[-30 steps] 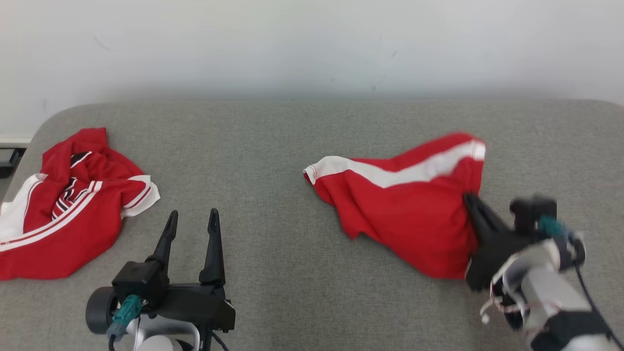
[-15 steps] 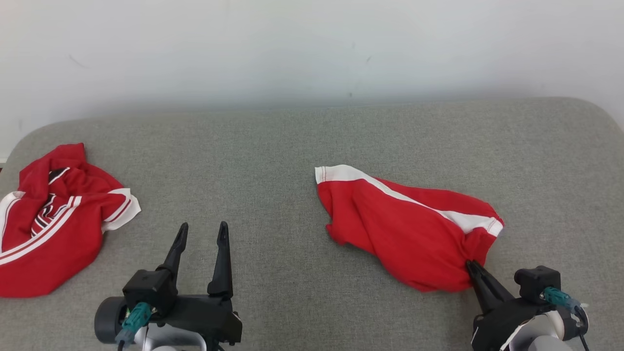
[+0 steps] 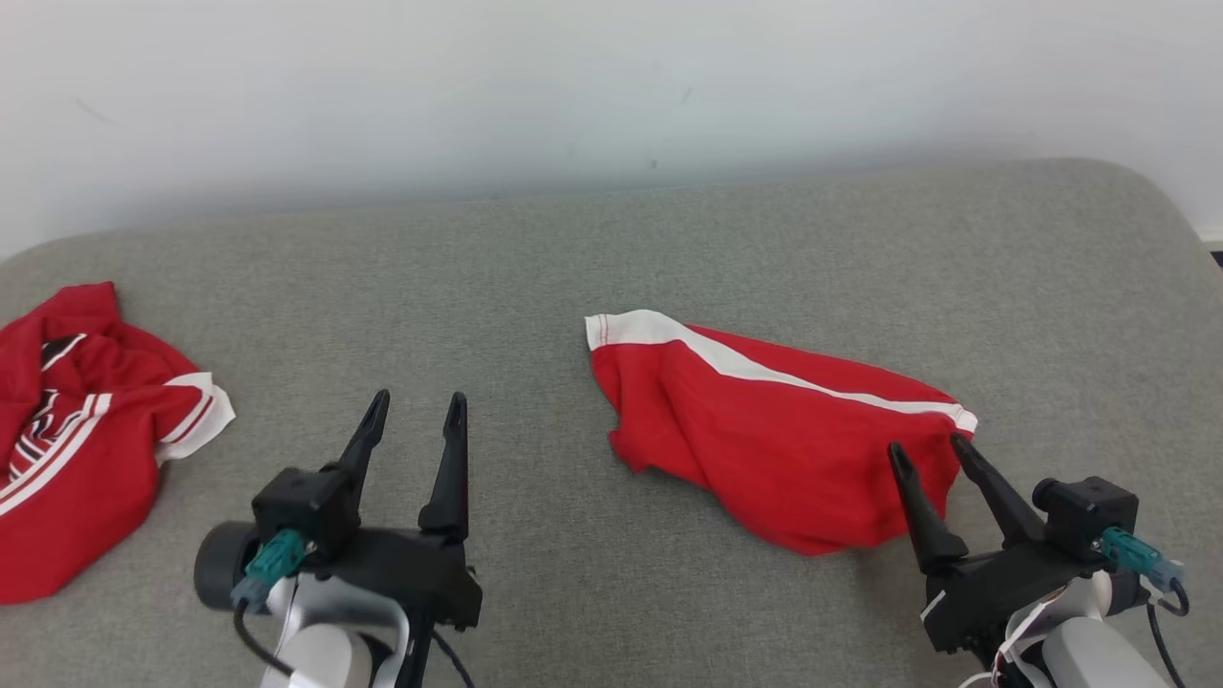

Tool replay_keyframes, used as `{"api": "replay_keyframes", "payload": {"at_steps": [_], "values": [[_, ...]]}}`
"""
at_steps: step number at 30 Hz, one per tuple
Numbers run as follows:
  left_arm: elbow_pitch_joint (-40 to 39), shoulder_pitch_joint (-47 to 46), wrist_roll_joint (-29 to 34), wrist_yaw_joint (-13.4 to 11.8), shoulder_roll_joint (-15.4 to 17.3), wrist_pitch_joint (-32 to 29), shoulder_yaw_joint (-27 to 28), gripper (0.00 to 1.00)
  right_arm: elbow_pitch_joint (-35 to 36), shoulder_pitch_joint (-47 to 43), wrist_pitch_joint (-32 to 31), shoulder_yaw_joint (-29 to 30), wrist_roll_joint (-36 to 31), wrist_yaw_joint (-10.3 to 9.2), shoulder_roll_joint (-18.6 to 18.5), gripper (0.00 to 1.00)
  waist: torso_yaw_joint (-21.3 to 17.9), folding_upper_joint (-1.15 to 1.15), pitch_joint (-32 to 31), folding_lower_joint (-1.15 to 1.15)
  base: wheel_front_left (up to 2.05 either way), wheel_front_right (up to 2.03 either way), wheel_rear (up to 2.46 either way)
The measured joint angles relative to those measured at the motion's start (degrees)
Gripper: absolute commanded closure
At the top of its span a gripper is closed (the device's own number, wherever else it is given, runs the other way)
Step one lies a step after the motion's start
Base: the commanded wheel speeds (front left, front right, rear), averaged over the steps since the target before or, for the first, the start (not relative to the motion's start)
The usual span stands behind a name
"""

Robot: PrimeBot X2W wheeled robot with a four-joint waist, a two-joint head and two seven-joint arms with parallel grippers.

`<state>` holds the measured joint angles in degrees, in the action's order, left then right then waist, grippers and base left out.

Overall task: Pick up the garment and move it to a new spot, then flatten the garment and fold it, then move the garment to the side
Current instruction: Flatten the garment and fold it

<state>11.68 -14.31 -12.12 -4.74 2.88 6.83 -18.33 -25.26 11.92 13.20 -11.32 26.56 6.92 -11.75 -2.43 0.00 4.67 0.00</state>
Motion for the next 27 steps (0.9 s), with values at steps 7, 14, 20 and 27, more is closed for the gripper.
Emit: {"api": "replay_keyframes", "payload": {"at_steps": [7, 14, 20, 27], "values": [[6.7, -9.5, -2.2, 5.7, -0.3, -4.4, -2.4, 0.00, 4.1, -0.5, -0.9, 0.6, 0.2, -1.40, -0.4, 0.00, -2.2, 0.00, 1.8, 0.00, 0.00, 0.00, 0.00], [15.5, -18.0, -4.6, 8.3, -0.5, -8.4, -2.1, 0.00, 9.0, -0.6, -1.5, 0.3, 0.5, -2.70, 1.5, 0.00, -4.9, 0.00, 3.9, 0.01, 0.00, 0.00, 0.00], [22.9, -22.8, -4.8, 8.3, -0.5, -10.4, -1.0, 0.00, 12.4, -0.8, -1.3, 0.3, 0.5, -3.81, 1.9, 0.00, -8.0, 0.00, 5.7, 0.00, 0.00, 0.00, 0.00], [29.2, -26.1, -4.8, 8.9, -0.1, -12.4, -0.9, 0.00, 14.5, -0.8, -1.3, 0.3, 0.5, -4.45, 2.2, 0.00, -11.2, 0.00, 7.4, 0.01, 0.00, 0.00, 0.00]]}}
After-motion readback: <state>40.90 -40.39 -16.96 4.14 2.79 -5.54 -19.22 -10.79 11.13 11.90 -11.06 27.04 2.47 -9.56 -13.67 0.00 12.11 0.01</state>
